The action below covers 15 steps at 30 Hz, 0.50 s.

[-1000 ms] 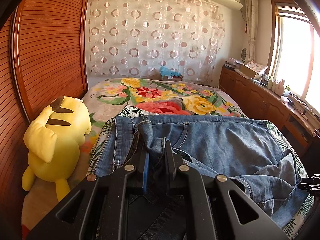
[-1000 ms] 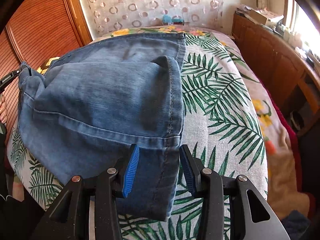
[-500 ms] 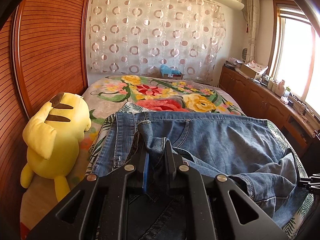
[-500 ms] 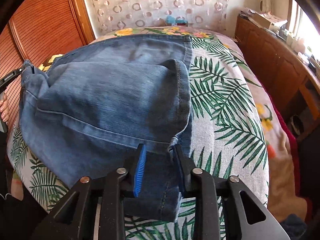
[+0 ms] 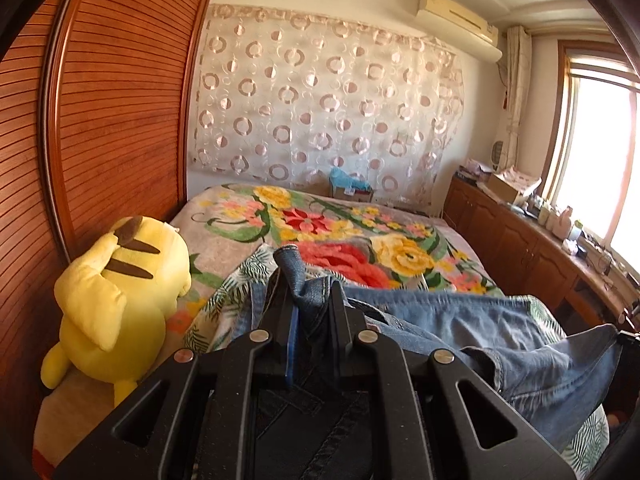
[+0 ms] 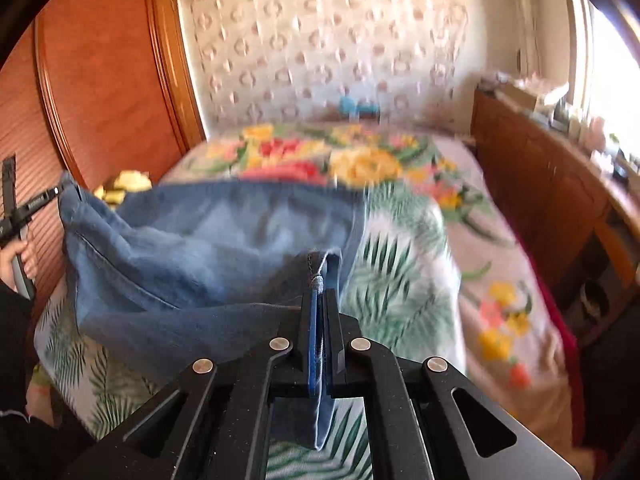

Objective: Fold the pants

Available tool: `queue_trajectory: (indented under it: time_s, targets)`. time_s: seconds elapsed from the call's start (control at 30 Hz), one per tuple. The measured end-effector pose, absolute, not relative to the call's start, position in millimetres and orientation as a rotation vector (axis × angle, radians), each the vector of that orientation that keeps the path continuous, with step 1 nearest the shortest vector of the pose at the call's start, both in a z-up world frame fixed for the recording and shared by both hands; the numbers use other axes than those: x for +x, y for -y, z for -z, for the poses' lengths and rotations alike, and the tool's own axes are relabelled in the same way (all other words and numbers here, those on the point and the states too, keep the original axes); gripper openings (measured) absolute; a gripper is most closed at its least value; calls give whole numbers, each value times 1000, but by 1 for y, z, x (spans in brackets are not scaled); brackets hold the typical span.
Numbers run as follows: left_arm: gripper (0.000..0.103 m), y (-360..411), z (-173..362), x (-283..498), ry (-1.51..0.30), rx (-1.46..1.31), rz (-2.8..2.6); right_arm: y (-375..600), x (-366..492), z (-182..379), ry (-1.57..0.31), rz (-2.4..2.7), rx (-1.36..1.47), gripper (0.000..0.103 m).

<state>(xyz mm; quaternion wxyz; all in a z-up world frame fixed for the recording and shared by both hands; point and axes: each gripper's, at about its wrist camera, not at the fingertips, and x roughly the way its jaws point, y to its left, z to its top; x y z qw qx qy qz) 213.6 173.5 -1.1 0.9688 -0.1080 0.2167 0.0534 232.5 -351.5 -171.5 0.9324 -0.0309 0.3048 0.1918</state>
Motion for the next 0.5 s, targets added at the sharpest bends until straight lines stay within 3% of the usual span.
queue_trajectory:
  time_s: [0.23,0.5]
  targets:
    - [13,-191,-12,238,-414,-219,-137,353,245,128,-463,-400,-41,2]
    - [13,-211,-3,277,-457,-224,-163,342,264,127,-365,-370,-19,2]
